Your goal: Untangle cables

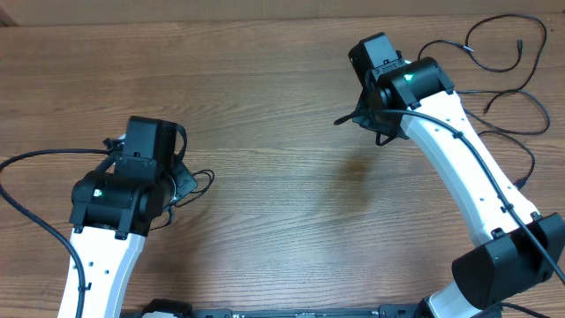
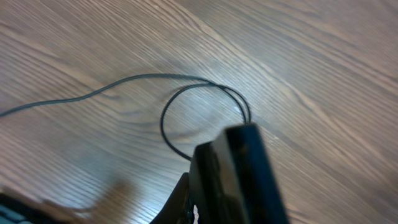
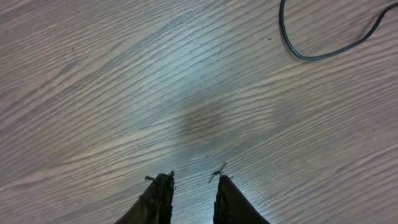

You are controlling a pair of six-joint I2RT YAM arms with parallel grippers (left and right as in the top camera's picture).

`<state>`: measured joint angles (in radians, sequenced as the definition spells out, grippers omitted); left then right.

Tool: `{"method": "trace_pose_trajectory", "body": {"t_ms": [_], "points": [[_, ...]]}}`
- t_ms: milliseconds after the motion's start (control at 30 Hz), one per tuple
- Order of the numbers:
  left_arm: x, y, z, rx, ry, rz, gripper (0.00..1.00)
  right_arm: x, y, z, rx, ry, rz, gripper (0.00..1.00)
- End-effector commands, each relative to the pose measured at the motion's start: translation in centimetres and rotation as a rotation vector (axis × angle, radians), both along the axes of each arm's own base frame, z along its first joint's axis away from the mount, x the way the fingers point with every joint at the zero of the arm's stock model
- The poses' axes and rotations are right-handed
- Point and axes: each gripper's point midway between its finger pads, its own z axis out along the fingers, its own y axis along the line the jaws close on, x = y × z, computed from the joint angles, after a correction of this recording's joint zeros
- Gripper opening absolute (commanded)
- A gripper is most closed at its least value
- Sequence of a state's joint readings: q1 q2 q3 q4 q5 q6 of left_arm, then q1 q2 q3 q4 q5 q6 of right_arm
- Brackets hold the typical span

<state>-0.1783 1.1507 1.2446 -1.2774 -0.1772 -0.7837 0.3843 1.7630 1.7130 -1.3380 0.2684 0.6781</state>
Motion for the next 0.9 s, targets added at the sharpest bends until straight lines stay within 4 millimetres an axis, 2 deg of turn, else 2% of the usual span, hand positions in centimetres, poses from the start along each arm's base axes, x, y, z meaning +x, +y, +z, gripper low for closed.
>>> {"method": "trace_pose_trajectory", "body": {"t_ms": [0,100,133,233,433,467,533,600,700,867], "points": [[1.0,-3.4,1.0,-0.139,-0.041,-0.177,0.04,0.0,2.2,-0.7,0.104,0.041,0.064,0.26],[1.5,-6.9,2.0,-0.240,-0.095,-0.429,0.04,0.0,3.9,-0.7,0.177,0.052,0.148,0.44],[1.5,-7.9,2.4,-0.272,-0.118,-0.504,0.04,0.0,4.3,-0.7,0.190,0.052,0.166,0.47],[1.6,-10.1,3.6,-0.349,-0.177,-0.645,0.04,0.1,4.5,-0.6,0.197,0.046,0.169,0.48],[2.6,-12.5,6.2,-0.425,-0.315,-0.785,0.04,0.5,4.6,-0.6,0.202,0.033,0.169,0.49],[2.9,-13.0,7.0,-0.446,-0.350,-0.809,0.04,0.5,4.6,-0.7,0.201,0.036,0.169,0.49],[3.0,-14.9,10.1,-0.536,-0.463,-0.907,0.04,0.2,4.5,-0.9,0.196,0.052,0.168,0.49],[2.8,-15.8,12.3,-0.577,-0.531,-0.967,0.04,0.2,4.5,-1.2,0.193,0.061,0.167,0.50],[2.6,-16.0,15.1,-0.571,-0.595,-0.994,0.04,0.0,4.4,-1.6,0.189,0.073,0.166,0.50],[1.5,-15.7,17.8,-0.558,-0.619,-1.000,0.04,0.0,4.4,-2.3,0.188,0.078,0.165,0.50]]}}
